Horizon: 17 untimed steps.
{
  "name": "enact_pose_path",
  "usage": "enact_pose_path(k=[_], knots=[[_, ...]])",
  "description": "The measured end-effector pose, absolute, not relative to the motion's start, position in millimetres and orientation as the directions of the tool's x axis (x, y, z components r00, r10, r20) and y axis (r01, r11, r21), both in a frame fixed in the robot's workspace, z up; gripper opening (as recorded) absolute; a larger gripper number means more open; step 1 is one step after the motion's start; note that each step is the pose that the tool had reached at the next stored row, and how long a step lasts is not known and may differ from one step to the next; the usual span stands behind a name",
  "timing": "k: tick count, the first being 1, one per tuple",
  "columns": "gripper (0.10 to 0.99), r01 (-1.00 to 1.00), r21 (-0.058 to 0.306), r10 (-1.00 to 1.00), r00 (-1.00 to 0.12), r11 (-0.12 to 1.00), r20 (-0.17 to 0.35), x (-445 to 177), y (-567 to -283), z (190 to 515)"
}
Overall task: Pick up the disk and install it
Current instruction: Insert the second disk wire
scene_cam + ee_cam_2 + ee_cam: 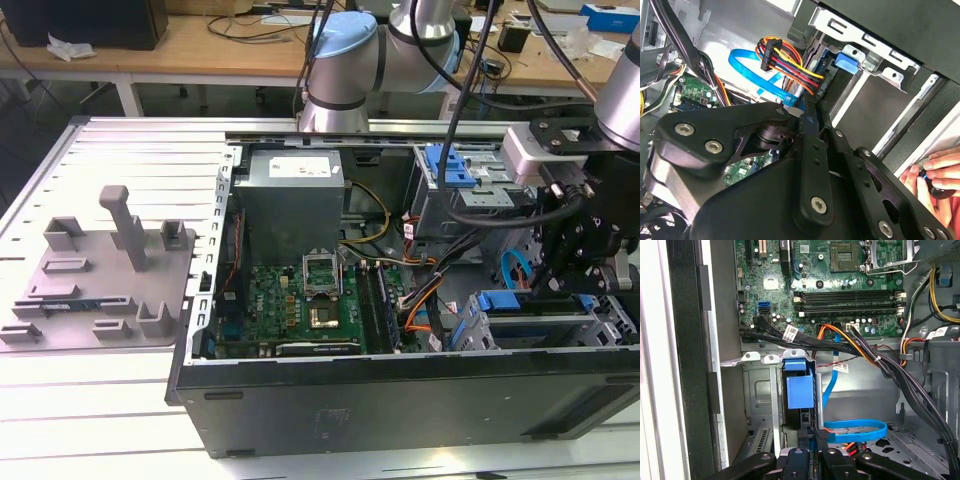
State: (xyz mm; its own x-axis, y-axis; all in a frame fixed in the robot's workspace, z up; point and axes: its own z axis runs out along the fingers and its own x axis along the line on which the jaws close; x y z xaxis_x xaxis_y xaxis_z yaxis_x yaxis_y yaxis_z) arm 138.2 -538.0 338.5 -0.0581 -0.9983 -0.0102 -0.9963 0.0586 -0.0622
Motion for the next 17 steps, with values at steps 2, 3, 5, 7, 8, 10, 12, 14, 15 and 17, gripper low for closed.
enact_pose_path(k=[2, 3, 5, 7, 8, 10, 12, 14, 15, 17], knots=[[0.161, -0.996, -0.062, -0.998, -0.058, 0.059, -0.010, 138.2, -538.2, 337.8], [0.173, -0.996, -0.062, -0.998, -0.058, 0.059, -0.011, 138.2, -538.1, 337.6], [0.231, -0.996, -0.062, -0.998, -0.058, 0.059, -0.011, 138.2, -538.2, 341.9], [0.298, -0.996, -0.062, -0.998, -0.058, 0.059, -0.011, 138.2, -538.1, 349.2], [0.298, -0.996, -0.062, -0.998, -0.058, 0.059, -0.011, 138.2, -538.2, 353.4], [0.298, -0.996, -0.062, -0.998, -0.058, 0.059, -0.011, 138.2, -538.1, 364.6], [0.298, -0.996, -0.062, -0.998, -0.058, 0.059, -0.011, 138.2, -538.1, 369.7], [0.298, -0.996, -0.062, -0.998, -0.058, 0.059, -0.011, 135.4, -538.1, 378.1], [0.286, -0.996, -0.062, -0.998, -0.058, 0.059, -0.010, 133.5, -538.1, 381.5], [0.220, -0.996, -0.064, -0.998, -0.058, 0.059, -0.010, 129.8, -537.5, 389.8]])
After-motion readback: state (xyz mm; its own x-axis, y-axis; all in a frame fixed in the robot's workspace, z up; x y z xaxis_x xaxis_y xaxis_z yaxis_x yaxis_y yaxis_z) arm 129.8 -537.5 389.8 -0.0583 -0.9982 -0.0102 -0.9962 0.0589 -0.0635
